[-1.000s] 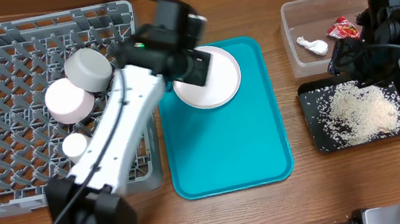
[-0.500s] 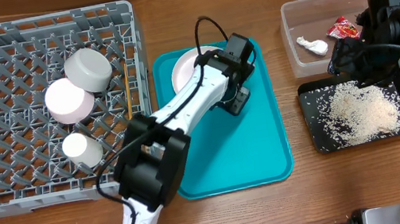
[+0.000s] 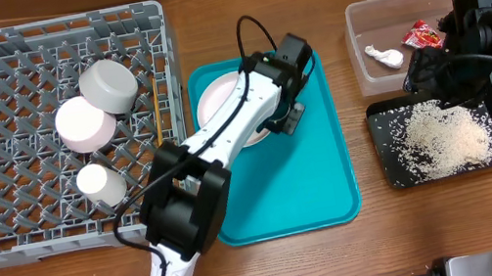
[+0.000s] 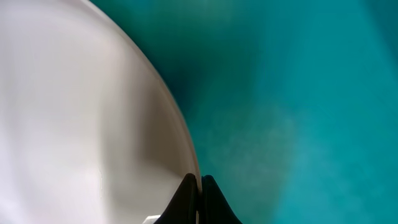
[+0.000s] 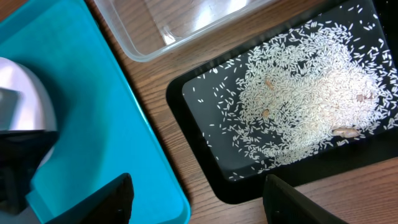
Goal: Sort waste into correct bins and load items into the dishwasher
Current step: 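Lift the white plate and stand it upright in the dish rack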
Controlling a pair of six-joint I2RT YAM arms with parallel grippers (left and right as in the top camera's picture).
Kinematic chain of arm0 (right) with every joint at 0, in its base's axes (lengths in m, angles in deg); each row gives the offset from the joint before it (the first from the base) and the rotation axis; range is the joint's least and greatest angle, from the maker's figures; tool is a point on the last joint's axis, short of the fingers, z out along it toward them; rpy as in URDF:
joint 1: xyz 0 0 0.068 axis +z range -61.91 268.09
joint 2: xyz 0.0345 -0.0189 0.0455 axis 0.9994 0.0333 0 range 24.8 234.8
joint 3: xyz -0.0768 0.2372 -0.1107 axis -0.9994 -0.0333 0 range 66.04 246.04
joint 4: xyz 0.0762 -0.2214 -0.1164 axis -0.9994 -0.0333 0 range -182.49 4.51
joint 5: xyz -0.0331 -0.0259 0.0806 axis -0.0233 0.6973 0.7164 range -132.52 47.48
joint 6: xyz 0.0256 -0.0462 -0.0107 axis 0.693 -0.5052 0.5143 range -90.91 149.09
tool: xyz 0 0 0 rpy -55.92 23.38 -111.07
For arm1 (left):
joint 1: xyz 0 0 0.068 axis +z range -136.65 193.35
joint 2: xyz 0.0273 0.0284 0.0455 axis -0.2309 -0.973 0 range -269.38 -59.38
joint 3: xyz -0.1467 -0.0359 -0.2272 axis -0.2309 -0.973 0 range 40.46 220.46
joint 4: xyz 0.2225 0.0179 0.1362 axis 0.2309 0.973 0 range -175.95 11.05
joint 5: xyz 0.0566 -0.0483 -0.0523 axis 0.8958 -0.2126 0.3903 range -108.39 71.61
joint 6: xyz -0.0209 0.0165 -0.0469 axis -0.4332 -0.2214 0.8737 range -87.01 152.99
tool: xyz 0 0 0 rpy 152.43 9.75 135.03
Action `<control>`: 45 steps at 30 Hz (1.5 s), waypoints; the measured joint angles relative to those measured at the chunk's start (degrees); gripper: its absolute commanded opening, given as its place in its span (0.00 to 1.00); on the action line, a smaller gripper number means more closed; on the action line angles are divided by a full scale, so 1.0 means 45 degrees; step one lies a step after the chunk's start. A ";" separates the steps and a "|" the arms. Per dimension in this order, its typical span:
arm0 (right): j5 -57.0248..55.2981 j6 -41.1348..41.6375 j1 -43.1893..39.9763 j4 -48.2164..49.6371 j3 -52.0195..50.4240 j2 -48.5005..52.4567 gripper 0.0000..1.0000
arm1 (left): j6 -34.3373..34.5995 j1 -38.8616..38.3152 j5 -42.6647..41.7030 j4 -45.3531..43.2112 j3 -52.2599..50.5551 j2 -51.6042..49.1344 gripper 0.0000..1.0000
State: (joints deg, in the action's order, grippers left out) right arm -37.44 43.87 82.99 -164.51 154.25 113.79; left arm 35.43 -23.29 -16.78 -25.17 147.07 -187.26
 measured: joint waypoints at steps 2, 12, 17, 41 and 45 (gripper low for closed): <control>0.0000 -0.0005 -0.0005 0.0005 0.0000 0.0000 0.68 | 0.0398 0.0112 -0.0461 0.0165 0.0423 0.0573 0.04; 0.0000 -0.0005 0.0000 0.0000 0.0000 0.0000 0.68 | 0.2526 0.3730 -0.3978 0.0063 0.1171 0.4823 0.04; 0.0000 -0.0010 0.0000 0.0010 0.0000 0.0000 0.68 | 0.2885 0.6980 -0.7553 0.0087 0.1180 0.4823 0.04; -0.0005 -0.0010 0.0000 0.0029 0.0000 0.0000 0.72 | 0.1647 0.8990 -0.9486 0.1268 0.1175 0.2574 0.34; -0.0010 -0.0058 0.0000 0.0097 0.0000 0.0000 0.89 | 0.1375 0.8990 -0.8927 0.1282 0.1180 0.2599 0.53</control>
State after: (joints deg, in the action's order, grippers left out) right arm -37.48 43.61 82.99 -164.07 154.25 113.79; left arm 41.61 17.17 -56.96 -19.40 152.38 -175.56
